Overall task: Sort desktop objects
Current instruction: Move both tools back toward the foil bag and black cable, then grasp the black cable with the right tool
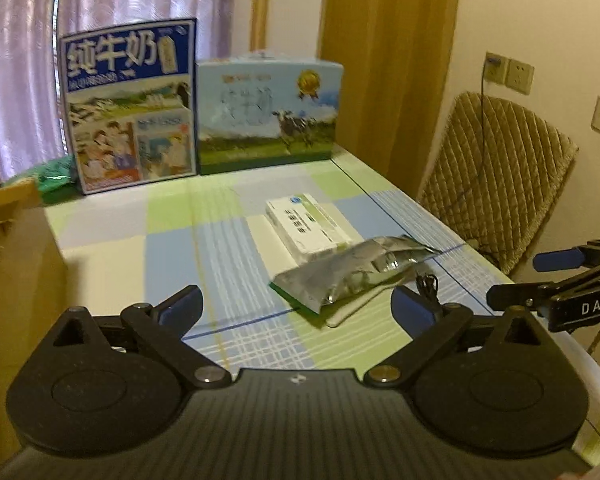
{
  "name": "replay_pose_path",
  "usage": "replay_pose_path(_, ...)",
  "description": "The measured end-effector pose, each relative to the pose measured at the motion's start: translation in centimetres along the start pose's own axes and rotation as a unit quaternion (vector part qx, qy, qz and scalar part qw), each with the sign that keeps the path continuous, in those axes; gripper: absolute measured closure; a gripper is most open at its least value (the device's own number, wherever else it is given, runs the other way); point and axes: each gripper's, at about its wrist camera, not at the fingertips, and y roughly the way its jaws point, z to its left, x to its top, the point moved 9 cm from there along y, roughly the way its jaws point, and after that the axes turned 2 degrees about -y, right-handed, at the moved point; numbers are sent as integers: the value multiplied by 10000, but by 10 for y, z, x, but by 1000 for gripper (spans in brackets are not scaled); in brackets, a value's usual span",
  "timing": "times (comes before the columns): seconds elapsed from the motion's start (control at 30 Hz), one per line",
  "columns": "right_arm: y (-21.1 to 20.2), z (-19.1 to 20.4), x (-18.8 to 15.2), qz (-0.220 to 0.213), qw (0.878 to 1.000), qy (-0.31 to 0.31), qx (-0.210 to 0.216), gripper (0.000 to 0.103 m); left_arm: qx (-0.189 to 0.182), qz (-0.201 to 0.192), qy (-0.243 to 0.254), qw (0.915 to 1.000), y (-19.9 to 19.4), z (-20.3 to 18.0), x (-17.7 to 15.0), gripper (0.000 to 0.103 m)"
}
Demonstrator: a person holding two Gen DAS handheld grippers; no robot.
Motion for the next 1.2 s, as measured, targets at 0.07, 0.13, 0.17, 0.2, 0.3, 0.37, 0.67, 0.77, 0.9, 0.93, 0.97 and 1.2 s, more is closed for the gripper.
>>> replay_pose_path(0.07,7,-2,-1,83,10000,10,6,3,-96,-2,39,9999,9,-3,0,4)
replay_pose_path(0.13,14,-6,0,144,9999,43,-13,3,-142,-60,199,9997,16,-7,1,4)
replay_pose_path(0.17,18,-8,1,181,9998,72,-25,3,-130,-51,337,9993,21,-9,1,4)
replay_pose_path(0.2,21,-10,1,210,9997,111,-24,3,-130,6,443,9989,25,-11,0,4)
replay_pose_path(0.3,35,-14,2,343,9992,215,22,9,-130,223,489,9985,37,-13,-4,4)
replay_pose_path(0.37,45,-15,2,466,9986,233,82,15,-95,337,543,9979,45,-12,-6,4)
replay_pose_path(0.67,94,-16,-14,1043,9932,442,261,36,-103,610,698,9956,61,-12,-15,5)
replay_pose_path(0.77,102,-16,-16,1102,9929,403,197,42,-113,608,755,9952,63,-15,-16,5)
replay_pose_path(0.9,108,-23,-16,1101,9930,429,26,48,-160,630,747,9951,67,-15,-17,5)
replay_pose_path(0.93,109,-23,-15,1082,9933,405,6,49,-168,633,741,9951,68,-15,-17,4)
replay_pose_path(0.97,110,-22,-16,1092,9934,360,-16,49,-177,641,737,9951,69,-14,-17,4)
replay_pose_path(1.2,114,-10,-17,1085,9940,-65,-111,54,-255,731,598,9952,74,-12,-21,5)
